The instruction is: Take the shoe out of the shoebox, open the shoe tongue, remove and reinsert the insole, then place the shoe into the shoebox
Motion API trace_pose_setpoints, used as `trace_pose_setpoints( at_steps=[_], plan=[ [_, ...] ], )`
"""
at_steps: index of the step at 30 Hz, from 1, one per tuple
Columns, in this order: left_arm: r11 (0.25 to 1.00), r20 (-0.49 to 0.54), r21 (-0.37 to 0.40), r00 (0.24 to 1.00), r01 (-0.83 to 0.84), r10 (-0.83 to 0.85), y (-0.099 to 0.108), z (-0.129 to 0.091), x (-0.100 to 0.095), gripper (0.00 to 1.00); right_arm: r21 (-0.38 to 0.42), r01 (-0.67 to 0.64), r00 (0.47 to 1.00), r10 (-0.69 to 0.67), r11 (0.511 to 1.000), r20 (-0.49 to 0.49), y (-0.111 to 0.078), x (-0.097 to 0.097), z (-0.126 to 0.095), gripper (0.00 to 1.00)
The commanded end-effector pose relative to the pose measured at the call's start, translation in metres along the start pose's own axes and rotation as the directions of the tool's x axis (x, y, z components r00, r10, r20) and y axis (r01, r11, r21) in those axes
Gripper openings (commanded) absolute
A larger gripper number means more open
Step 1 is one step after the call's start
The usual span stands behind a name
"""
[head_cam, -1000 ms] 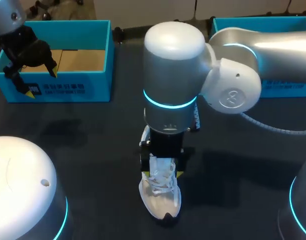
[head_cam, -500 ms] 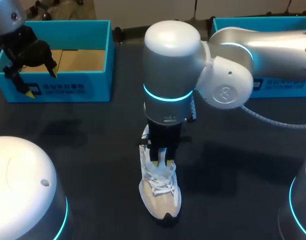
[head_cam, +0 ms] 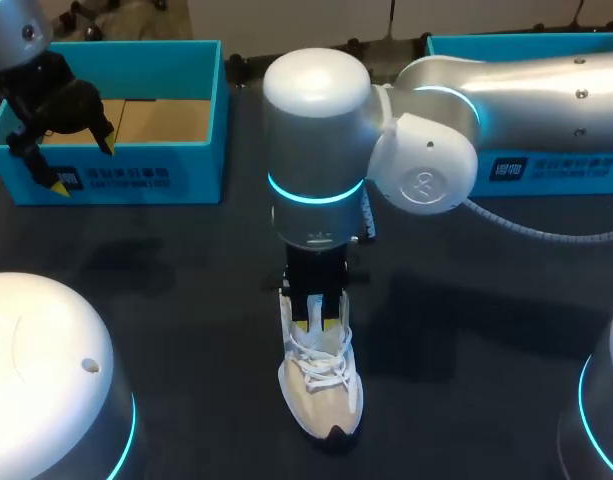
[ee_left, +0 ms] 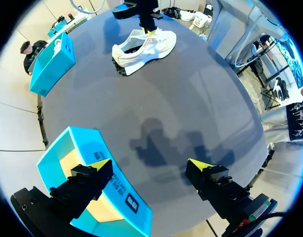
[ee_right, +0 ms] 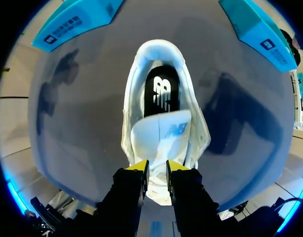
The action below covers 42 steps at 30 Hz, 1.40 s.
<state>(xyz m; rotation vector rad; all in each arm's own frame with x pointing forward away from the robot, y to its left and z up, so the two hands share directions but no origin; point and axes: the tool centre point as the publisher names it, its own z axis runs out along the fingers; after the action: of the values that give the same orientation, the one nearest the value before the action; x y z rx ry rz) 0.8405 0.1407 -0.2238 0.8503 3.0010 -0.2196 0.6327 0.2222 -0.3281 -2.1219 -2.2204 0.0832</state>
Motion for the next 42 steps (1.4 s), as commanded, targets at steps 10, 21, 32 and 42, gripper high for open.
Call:
trace_pose_setpoints(
  at_steps=[10, 21, 32, 42],
  plan=[
    [1.000, -0.001, -0.001, 1.000, -0.001, 0.001, 0.000, 0.000, 0.000, 1.00, 0.017, -0.013, 0.999, 0.013, 1.000, -0.043, -0.001, 0.002, 0.023, 0.22],
    [1.000, -0.001, -0.001, 1.000, -0.001, 0.001, 0.000, 0.000, 0.000, 1.00, -0.045, -0.016, 1.000, 0.016, 0.999, 0.006, 0.015, 0.010, 0.009, 0.25],
    [1.000, -0.001, -0.001, 1.000, -0.001, 0.001, 0.000, 0.000, 0.000, 1.00, -0.073, 0.042, 0.999, -0.043, 0.996, -0.008, 0.036, 0.001, 0.009, 0.28],
    [1.000, -0.001, -0.001, 1.000, -0.001, 0.001, 0.000, 0.000, 0.000, 1.00, -0.066, 0.094, 0.995, -0.095, 0.993, -0.018, 0.050, -0.003, 0.010, 0.29]
  ],
)
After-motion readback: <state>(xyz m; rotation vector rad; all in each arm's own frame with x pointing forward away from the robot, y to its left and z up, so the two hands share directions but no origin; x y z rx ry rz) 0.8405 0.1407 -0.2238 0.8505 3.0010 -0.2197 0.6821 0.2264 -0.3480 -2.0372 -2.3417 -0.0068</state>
